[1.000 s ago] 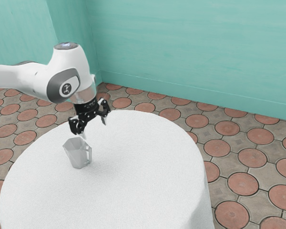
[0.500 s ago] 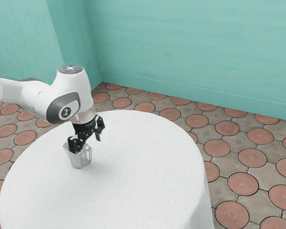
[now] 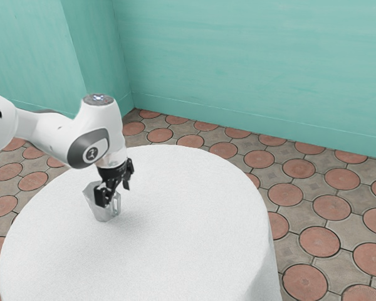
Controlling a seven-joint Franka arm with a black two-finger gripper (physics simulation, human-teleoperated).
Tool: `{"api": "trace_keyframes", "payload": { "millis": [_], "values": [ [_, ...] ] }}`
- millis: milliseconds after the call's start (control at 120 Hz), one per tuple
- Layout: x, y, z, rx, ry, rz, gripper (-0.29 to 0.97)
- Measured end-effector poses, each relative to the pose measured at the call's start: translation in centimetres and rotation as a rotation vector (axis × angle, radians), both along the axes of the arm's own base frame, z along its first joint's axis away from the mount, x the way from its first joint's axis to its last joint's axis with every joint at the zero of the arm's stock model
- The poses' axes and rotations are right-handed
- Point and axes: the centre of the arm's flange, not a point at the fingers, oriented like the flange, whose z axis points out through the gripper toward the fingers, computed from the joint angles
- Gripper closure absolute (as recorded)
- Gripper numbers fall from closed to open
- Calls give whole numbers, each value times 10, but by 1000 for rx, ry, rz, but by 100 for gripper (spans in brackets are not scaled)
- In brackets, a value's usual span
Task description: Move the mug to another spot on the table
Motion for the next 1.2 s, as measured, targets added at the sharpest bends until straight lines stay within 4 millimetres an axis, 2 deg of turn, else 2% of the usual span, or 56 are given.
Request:
{"api": "trace_keyframes", "payload": {
  "millis": [108, 283, 533, 1000, 1067, 1200],
  "values": [
    [3, -3, -12, 1, 4, 16, 0],
    [10, 7, -19, 5, -6, 58, 0],
    [18, 8, -29, 11, -3, 86, 0],
    [16, 16, -43, 17, 12, 155, 0],
    [17, 16, -43, 21, 12, 156, 7],
    [17, 16, -43, 29, 9, 155, 30]
  ]
}}
